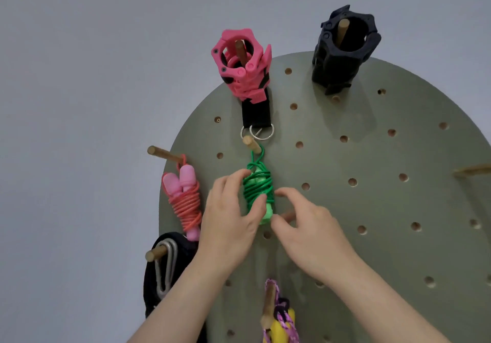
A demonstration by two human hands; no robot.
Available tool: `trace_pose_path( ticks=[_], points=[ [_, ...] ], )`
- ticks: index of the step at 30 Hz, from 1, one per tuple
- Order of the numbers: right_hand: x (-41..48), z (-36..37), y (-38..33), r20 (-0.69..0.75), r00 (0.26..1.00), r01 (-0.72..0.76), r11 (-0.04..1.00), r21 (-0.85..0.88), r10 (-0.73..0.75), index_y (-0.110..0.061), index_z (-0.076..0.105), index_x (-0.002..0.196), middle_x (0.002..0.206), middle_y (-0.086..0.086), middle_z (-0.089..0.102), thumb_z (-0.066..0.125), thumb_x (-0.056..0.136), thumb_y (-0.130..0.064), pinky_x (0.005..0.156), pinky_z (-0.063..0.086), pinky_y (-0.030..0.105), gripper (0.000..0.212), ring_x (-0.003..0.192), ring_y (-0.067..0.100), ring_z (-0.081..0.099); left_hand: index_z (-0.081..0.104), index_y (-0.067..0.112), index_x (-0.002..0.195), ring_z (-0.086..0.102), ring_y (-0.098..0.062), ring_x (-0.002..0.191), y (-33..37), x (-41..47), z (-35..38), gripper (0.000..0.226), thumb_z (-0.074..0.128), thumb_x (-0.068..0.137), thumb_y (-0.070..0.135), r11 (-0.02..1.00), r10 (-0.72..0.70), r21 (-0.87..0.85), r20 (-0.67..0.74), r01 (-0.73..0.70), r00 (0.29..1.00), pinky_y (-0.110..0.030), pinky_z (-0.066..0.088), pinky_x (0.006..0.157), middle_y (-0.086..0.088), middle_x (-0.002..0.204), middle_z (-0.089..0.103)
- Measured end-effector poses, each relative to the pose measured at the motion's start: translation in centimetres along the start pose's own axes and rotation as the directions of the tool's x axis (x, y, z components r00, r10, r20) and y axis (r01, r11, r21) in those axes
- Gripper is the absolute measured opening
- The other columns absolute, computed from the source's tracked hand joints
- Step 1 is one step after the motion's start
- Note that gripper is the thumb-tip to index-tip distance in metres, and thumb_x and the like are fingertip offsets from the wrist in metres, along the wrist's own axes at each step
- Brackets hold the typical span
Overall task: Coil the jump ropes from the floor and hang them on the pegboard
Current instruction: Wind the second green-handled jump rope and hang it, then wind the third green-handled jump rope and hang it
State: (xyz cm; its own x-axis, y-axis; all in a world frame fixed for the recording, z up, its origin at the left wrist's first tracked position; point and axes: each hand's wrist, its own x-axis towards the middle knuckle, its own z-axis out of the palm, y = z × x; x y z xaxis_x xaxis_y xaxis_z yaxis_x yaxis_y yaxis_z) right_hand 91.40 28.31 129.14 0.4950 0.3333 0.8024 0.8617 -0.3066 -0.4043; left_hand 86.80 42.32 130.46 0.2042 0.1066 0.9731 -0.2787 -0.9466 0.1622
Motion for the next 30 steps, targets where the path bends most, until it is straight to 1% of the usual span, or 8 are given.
trace_pose_path(
  ticks=[3,6,11,15,18,20,25,30],
  points=[
    [-0.9,-0.4,-0.2,0.035,0.997,0.065,0.997,-0.033,-0.063,-0.039,0.054,0.116,0.084,-0.010,0.068,0.052,0.088,-0.038,0.074,0.051,0.037,0.028,0.073,0.016,0.060,0.066,0.026,0.103,0.056,-0.002,0.081,0.7,-2.3,-1.4,0.016,0.064,0.087,0.030,0.998,0.017,-0.054,0.048,-0.015,0.999,-0.019,0.046,0.075,0.009,0.095,0.061],
    [-2.6,-0.3,-0.5,0.201,0.971,0.149,0.987,-0.065,-0.133,-0.038,0.060,0.112,0.082,-0.010,0.068,0.053,0.086,-0.034,0.075,0.051,0.038,0.026,0.073,0.013,0.061,0.071,0.023,0.086,0.058,-0.005,0.068,1.2,-5.2,-2.8,0.016,0.057,0.087,0.030,0.996,0.001,-0.088,0.141,0.012,0.990,-0.028,0.049,0.066,0.009,0.074,0.065],
    [-6.6,0.1,-1.7,0.486,0.869,0.211,0.961,-0.181,-0.099,-0.034,0.063,0.096,0.084,-0.009,0.069,0.053,0.087,-0.033,0.074,0.051,0.034,0.014,0.074,0.007,0.060,0.073,0.024,0.088,0.062,-0.007,0.067,1.5,-11.2,-5.8,0.016,0.058,0.084,0.024,0.987,-0.064,-0.122,0.321,0.108,0.945,-0.032,0.051,0.065,0.010,0.071,0.067],
    [-10.3,0.4,-3.3,0.467,0.881,0.271,0.895,-0.355,-0.081,-0.034,0.065,0.103,0.091,-0.009,0.058,0.057,0.087,-0.040,0.079,0.047,0.030,0.018,0.080,0.011,0.051,0.070,0.029,0.099,0.056,-0.016,0.060,2.0,-17.0,-8.7,0.018,0.060,0.090,0.018,0.947,-0.095,-0.248,0.387,0.203,0.917,-0.027,0.047,0.059,0.005,0.068,0.063],
    [-14.6,0.8,-5.1,0.457,0.889,0.191,0.919,-0.345,-0.013,-0.028,0.067,0.103,0.091,-0.009,0.066,0.059,0.090,-0.036,0.080,0.051,0.033,0.018,0.079,0.009,0.059,0.070,0.027,0.088,0.052,-0.020,0.058,2.2,-21.7,-11.1,0.015,0.056,0.093,0.026,0.866,-0.123,-0.385,0.454,0.319,0.882,-0.033,0.045,0.058,-0.003,0.067,0.060],
    [-18.2,1.8,-6.1,0.497,0.866,0.137,0.927,-0.349,0.059,-0.026,0.068,0.102,0.089,-0.010,0.067,0.059,0.090,-0.033,0.079,0.051,0.032,0.017,0.078,0.008,0.060,0.071,0.021,0.085,0.052,-0.014,0.059,2.0,-25.3,-12.4,0.018,0.055,0.090,0.026,0.850,-0.132,-0.383,0.511,0.362,0.850,-0.028,0.045,0.058,0.001,0.068,0.061],
    [-29.5,5.3,-5.6,0.708,0.645,-0.001,0.927,-0.376,0.288,-0.037,0.064,0.099,0.090,-0.014,0.067,0.050,0.092,-0.046,0.079,0.051,0.034,0.018,0.081,0.006,0.060,0.073,0.027,0.093,0.058,-0.007,0.068,1.8,-36.8,-14.4,0.022,0.057,0.085,0.014,0.833,-0.205,-0.260,0.674,0.488,0.710,-0.011,0.040,0.061,0.019,0.075,0.062],
    [-42.5,7.1,-3.8,0.733,0.427,-0.284,0.848,-0.447,0.530,-0.037,0.060,0.112,0.097,-0.016,0.065,0.045,0.096,-0.045,0.082,0.049,0.027,0.023,0.087,0.004,0.059,0.069,0.032,0.102,0.056,-0.004,0.070,3.8,-48.0,-16.2,0.024,0.049,0.090,0.026,0.771,-0.203,-0.100,0.898,0.629,0.391,-0.017,0.044,0.068,0.011,0.082,0.066]
  ],
)
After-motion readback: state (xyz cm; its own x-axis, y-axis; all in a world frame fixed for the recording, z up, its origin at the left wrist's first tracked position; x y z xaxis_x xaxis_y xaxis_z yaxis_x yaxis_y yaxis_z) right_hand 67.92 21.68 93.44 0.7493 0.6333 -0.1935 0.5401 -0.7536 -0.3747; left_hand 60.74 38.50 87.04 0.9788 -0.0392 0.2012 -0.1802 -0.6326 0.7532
